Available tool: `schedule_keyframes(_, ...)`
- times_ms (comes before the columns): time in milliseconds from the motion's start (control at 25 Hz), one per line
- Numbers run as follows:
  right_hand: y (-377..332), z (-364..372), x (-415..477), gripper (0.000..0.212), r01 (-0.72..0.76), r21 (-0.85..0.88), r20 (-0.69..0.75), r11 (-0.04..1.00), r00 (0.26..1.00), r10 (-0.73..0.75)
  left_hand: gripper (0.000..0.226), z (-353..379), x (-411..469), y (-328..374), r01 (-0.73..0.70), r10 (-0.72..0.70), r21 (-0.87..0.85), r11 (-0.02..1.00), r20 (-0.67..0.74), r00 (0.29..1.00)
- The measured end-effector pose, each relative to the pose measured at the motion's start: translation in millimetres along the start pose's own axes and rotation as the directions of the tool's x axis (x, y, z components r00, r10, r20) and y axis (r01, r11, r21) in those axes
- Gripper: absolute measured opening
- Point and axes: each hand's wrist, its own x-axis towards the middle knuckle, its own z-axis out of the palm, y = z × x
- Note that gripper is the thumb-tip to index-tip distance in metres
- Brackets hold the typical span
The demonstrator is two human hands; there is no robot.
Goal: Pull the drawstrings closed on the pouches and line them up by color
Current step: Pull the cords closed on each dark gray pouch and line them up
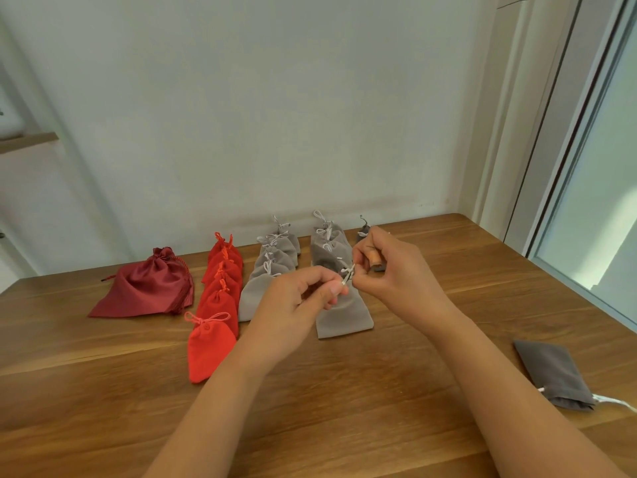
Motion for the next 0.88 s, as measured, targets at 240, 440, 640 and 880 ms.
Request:
schedule_keyframes(240, 6, -14, 4, 0.030, -0.172, 0.114, 0.143, 0.979, 0.978, 0.155, 0.016, 5, -2, -2, -0.018, 0.021, 0.051, 0.999, -0.045, 0.999)
schedule_keyframes(440, -5, -34, -1, 0.029, -0.242, -0.033, 0.450, 0.970, 0.863, 0.231, 0.033, 10, -2, 7, 0.095, -0.101, 0.046, 0.994, 0.147, 0.984)
schedule_keyframes(640, -12, -75, -22, 0.025, -0.290, 0.077, 0.440, 0.954, 0.868, 0.229, 0.018, 39, -2, 21, 0.173, -0.148, -0.042, 0.984, 0.344, 0.927)
schedule_keyframes(880, 24, -123, -43, 0.015, -0.268, -0.232, 0.323, 0.935, 0.886, 0.334, 0.006, 59, 28, 39, 0.271, -0.276, 0.053, 0.961, 0.184, 0.943)
